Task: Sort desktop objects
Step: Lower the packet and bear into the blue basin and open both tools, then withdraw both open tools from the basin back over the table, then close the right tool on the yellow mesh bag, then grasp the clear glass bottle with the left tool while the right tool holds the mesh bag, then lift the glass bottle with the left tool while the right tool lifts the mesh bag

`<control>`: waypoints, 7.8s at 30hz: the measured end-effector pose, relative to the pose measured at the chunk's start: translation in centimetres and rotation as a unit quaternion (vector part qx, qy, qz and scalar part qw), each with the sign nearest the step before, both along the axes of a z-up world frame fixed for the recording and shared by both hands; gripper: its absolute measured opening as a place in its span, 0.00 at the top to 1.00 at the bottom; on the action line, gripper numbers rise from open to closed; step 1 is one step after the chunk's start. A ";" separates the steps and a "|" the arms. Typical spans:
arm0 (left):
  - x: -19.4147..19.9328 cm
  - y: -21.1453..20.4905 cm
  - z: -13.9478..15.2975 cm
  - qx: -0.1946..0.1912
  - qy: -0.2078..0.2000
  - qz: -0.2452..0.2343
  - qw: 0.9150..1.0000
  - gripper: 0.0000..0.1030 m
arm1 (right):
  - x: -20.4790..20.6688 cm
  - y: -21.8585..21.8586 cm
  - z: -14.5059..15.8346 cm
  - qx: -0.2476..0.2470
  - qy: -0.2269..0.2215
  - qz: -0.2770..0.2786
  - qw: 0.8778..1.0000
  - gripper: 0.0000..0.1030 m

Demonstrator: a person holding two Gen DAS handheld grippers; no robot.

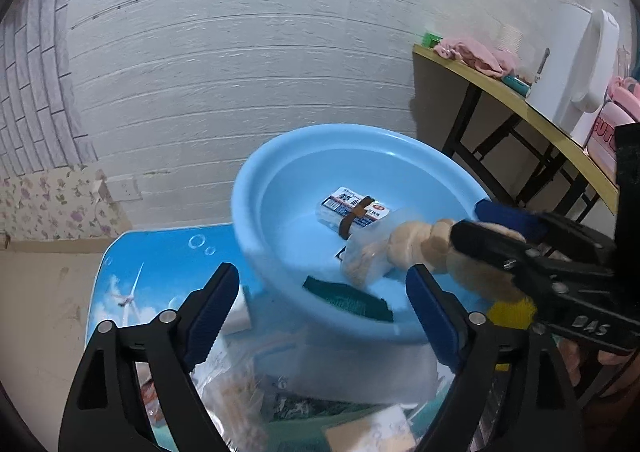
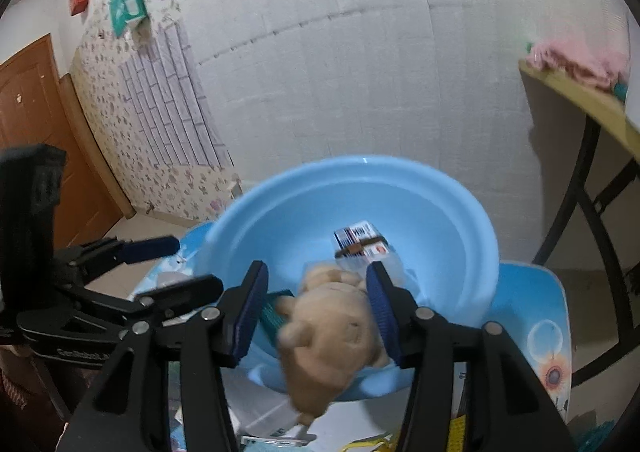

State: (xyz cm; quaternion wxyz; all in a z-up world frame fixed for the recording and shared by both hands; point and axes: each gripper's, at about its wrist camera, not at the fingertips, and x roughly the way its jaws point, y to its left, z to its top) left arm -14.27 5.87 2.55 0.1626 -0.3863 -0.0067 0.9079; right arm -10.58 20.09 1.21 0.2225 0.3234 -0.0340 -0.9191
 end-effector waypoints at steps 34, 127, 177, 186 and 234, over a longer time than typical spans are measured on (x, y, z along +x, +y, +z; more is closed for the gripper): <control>5.5 -2.7 -0.8 0.014 -0.013 0.039 0.999 0.15 | 4.0 1.6 -1.5 0.002 -0.025 -0.029 0.999 0.43; 11.6 -5.1 -8.6 0.016 -0.093 0.028 0.995 0.49 | 12.2 9.0 -6.5 0.043 -0.102 -0.100 0.989 0.40; 10.5 -3.6 -8.4 -0.073 -0.091 0.057 0.991 0.58 | 12.4 7.9 -5.7 0.052 -0.076 -0.096 0.991 0.16; 10.1 -3.0 -9.5 -0.082 -0.066 0.060 0.993 0.57 | 11.7 5.8 -7.9 0.110 -0.080 -0.076 0.988 0.06; 7.9 -3.7 -0.4 -0.057 -0.008 0.056 0.997 0.62 | 11.1 5.2 2.3 0.007 0.027 -0.068 0.997 0.23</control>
